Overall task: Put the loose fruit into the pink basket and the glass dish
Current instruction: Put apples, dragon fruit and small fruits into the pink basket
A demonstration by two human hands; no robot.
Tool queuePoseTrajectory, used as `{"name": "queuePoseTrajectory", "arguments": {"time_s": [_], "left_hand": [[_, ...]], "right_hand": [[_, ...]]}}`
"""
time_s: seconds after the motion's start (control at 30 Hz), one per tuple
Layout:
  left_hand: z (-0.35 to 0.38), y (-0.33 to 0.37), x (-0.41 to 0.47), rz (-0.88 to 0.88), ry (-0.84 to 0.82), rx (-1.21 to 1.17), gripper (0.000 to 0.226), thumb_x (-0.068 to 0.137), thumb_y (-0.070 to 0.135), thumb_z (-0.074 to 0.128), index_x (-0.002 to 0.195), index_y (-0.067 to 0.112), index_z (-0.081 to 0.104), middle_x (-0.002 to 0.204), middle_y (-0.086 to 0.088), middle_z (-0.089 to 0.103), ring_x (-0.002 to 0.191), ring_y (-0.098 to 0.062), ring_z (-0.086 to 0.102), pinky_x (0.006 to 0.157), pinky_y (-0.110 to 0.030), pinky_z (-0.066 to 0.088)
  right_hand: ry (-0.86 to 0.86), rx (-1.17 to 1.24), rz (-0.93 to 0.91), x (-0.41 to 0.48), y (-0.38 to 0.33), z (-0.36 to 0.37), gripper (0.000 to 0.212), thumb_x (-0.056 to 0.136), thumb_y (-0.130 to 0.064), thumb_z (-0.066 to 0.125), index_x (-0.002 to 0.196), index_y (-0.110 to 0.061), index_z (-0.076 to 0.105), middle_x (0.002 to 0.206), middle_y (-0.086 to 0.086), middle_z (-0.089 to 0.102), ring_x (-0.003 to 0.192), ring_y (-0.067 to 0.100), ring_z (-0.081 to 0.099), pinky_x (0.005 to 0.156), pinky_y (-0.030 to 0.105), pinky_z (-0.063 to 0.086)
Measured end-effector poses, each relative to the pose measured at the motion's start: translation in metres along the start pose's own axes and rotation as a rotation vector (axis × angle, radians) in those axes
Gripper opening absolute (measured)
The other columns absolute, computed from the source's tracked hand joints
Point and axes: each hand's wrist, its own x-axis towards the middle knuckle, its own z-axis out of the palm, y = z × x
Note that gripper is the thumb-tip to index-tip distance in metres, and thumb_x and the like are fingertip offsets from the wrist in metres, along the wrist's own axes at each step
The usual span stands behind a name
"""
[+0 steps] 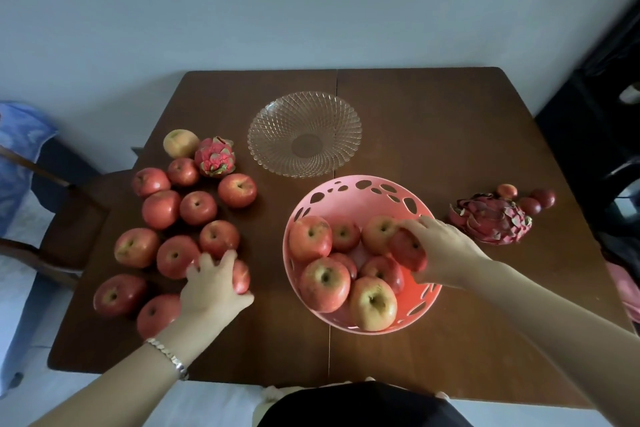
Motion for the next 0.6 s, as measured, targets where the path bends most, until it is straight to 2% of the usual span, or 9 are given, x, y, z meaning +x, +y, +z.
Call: {"name": "queuePoseTrajectory", "arguments": {"time_s": [0.1,0.13,0.2,0.27,0.33,0.4,0.47,0.53,0.6], "left_hand": [[-0.034,0.038,-0.018,0.215,0.265,-0.221,0.071,0.064,0.046,0.074,0.126,0.028,0.045,0.120,-0.007,0.046,0.111,-0.032,0.048,0.079,-0.040,0.049],[-0.043,0.054,-0.025,0.299,0.297,-0.303,0.069,0.061,0.045,0.076,0.121,0.029,0.047,0.116,-0.004,0.048,0.109,-0.029,0.051,0.079,-0.039,0.050],[-0.056,0.087,-0.035,0.449,0.246,-0.433,0.064,0.058,0.043,0.077,0.115,0.032,0.048,0.113,0.004,0.049,0.105,-0.020,0.053,0.083,-0.034,0.047],[-0.061,0.120,-0.042,0.564,0.080,-0.560,0.060,0.059,0.037,0.080,0.109,0.033,0.047,0.109,0.013,0.049,0.101,-0.011,0.051,0.083,-0.024,0.041],[-0.057,0.147,-0.046,0.583,-0.138,-0.768,0.059,0.058,0.026,0.084,0.103,0.034,0.048,0.102,0.019,0.048,0.099,-0.009,0.049,0.080,-0.019,0.041],[-0.049,0.160,-0.048,0.521,-0.431,-1.078,0.063,0.049,0.018,0.085,0.098,0.037,0.049,0.104,0.016,0.050,0.100,-0.015,0.054,0.083,-0.026,0.050],[-0.042,0.165,-0.049,0.486,-0.771,-1.386,0.066,0.050,0.002,0.078,0.099,0.036,0.051,0.111,0.004,0.052,0.098,-0.020,0.059,0.078,-0.031,0.056],[-0.040,0.163,-0.048,0.507,-1.062,-1.528,0.070,0.050,-0.007,0.074,0.104,0.033,0.053,0.117,-0.004,0.051,0.098,-0.023,0.060,0.076,-0.034,0.058],[-0.038,0.160,-0.042,0.547,-1.255,-1.598,0.078,0.044,-0.004,0.083,0.110,0.029,0.057,0.125,-0.009,0.049,0.104,-0.027,0.059,0.083,-0.041,0.056]], "right_hand": [[0.097,0.172,0.012,0.004,0.005,-0.008,0.081,0.056,-0.022,0.072,0.129,-0.019,0.038,0.121,0.003,0.053,0.115,0.024,0.048,0.094,0.031,0.042],[0.105,0.207,0.014,0.005,0.007,-0.011,0.080,0.055,-0.020,0.073,0.128,-0.019,0.039,0.120,0.004,0.053,0.114,0.024,0.048,0.095,0.032,0.043],[0.097,0.257,0.019,0.008,0.010,-0.018,0.079,0.055,-0.018,0.074,0.125,-0.022,0.040,0.117,0.004,0.053,0.110,0.024,0.049,0.091,0.034,0.046],[0.079,0.287,0.015,0.009,0.013,-0.022,0.078,0.055,-0.017,0.075,0.124,-0.025,0.040,0.116,0.002,0.051,0.104,0.021,0.051,0.087,0.032,0.049],[0.072,0.331,0.012,0.008,0.017,-0.025,0.079,0.055,-0.019,0.077,0.124,-0.028,0.040,0.116,-0.001,0.049,0.101,0.017,0.050,0.085,0.027,0.047],[0.081,0.391,0.021,0.008,0.019,-0.025,0.080,0.055,-0.025,0.080,0.124,-0.029,0.040,0.117,-0.003,0.049,0.103,0.015,0.050,0.086,0.025,0.045],[0.123,0.449,0.032,0.006,0.026,-0.025,0.077,0.057,-0.031,0.081,0.122,-0.028,0.041,0.118,0.000,0.051,0.104,0.016,0.052,0.087,0.026,0.043],[0.149,0.493,0.035,0.005,0.030,-0.024,0.074,0.057,-0.031,0.081,0.120,-0.028,0.042,0.118,0.002,0.054,0.103,0.016,0.053,0.085,0.024,0.043],[0.137,0.519,0.048,0.002,0.033,-0.023,0.076,0.057,-0.029,0.082,0.121,-0.028,0.041,0.116,0.000,0.054,0.102,0.015,0.054,0.083,0.023,0.043]]}}
